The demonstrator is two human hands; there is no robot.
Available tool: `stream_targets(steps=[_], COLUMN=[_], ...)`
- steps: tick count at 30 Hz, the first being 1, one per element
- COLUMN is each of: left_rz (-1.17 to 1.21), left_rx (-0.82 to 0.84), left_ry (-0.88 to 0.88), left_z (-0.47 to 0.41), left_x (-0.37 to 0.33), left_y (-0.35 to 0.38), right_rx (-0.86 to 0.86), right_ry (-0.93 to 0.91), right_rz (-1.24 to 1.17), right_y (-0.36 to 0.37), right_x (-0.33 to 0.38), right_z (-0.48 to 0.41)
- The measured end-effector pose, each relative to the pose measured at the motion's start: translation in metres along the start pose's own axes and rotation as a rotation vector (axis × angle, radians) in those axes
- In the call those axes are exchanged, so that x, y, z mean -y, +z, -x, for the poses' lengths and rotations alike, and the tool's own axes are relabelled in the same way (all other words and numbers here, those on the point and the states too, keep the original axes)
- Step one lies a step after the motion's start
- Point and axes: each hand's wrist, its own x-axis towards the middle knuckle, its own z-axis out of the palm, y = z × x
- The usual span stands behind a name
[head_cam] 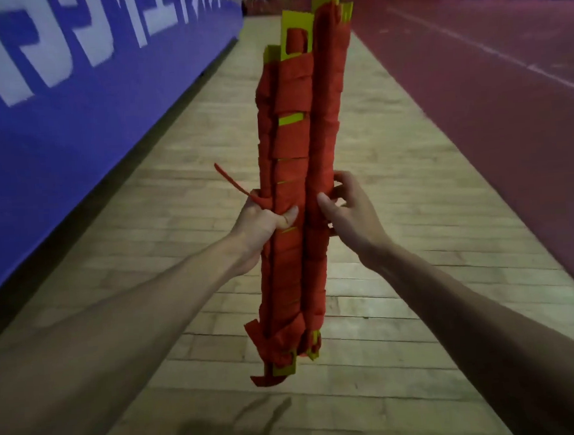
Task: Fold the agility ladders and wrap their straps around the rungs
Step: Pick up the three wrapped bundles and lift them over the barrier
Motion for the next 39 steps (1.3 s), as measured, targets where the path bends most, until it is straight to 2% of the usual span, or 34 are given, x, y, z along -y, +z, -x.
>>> stream_targets(steps=[2,5,10,14,16,17,23,26,31,36,39], left_rz=[-0.011,-0.047,-0.023,-0.066,-0.109,-0.123,-0.242,-0.265,-0.346,-0.494,-0.591], left_rx=[-0.018,-0.005,-0.078,-0.140,-0.202,-0.216,-0.422,-0.550,-0.731,-0.892,-0.934], left_ry=[-0.049,-0.112,-0.158,-0.133,-0.120,-0.107,-0.043,0.007,0.232,0.431,0.525], left_z=[-0.023,-0.038,-0.025,0.001,0.016,0.020,0.090,0.117,0.153,0.186,0.202], left_x=[0.009,-0.014,-0.125,-0.268,-0.377,-0.407,-0.671,-0.744,-0.857,-0.952,-1.015], left_y=[-0.007,-0.022,-0.060,-0.102,-0.134,-0.140,-0.214,-0.234,-0.245,-0.222,-0.201], right_rx=[0.037,0.097,0.203,0.243,0.276,0.276,0.370,0.418,0.464,0.489,0.471], right_ry=[0.001,0.022,-0.006,-0.102,-0.156,-0.179,-0.309,-0.399,-0.638,-0.803,-0.912], right_rz=[0.013,0.007,0.045,0.038,0.054,0.066,0.003,-0.043,-0.121,-0.296,-0.421], right_y=[0.010,0.022,0.035,0.044,0.048,0.050,0.068,0.072,0.057,0.026,-0.006], right_x=[-0.011,0.003,0.118,0.262,0.370,0.399,0.677,0.759,0.881,0.970,1.024], right_z=[-0.022,-0.053,-0.088,-0.122,-0.146,-0.153,-0.189,-0.191,-0.196,-0.207,-0.213])
